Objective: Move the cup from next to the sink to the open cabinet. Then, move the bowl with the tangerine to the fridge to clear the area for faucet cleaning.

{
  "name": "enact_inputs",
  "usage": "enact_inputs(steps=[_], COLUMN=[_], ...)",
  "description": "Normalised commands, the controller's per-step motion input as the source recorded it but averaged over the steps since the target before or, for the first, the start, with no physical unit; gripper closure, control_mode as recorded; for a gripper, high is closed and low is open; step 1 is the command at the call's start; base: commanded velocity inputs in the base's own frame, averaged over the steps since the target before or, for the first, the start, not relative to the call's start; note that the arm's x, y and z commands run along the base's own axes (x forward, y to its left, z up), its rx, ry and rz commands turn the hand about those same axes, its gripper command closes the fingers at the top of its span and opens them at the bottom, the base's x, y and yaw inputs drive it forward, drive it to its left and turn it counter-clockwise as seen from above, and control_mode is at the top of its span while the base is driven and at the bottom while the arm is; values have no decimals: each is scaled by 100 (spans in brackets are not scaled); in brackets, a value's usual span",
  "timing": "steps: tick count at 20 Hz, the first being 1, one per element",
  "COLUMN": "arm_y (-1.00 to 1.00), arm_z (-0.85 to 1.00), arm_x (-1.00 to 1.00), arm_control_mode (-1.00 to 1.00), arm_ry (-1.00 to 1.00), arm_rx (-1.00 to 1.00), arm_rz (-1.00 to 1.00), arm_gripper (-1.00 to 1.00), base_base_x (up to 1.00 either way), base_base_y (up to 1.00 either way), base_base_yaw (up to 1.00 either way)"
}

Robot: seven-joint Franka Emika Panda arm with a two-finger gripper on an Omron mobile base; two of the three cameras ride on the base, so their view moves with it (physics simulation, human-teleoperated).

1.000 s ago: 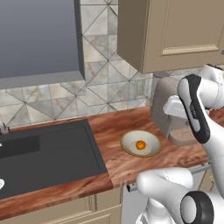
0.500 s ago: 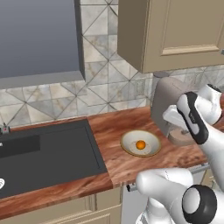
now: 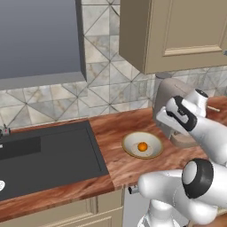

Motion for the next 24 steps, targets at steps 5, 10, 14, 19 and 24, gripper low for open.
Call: enact_inputs(steps=[5, 10, 14, 19, 24], arm_y=[-1, 0, 0, 0, 0], arm_z=[-55, -58, -38, -24, -22], arm_x=[0, 0, 0, 0, 0], arm_control_mode=[-100, -100, -100, -100, -100], arm_ry=[14, 6, 0, -5, -3], arm_rx=[0, 0, 0, 0, 0], arm_rz=[0, 0, 0, 0, 0], arm_gripper=[-100, -100, -100, -100, -100], base_base_x=[0, 0, 0, 0, 0], base_base_y=[0, 0, 0, 0, 0], base_base_yaw=[0, 0, 0, 0, 0])
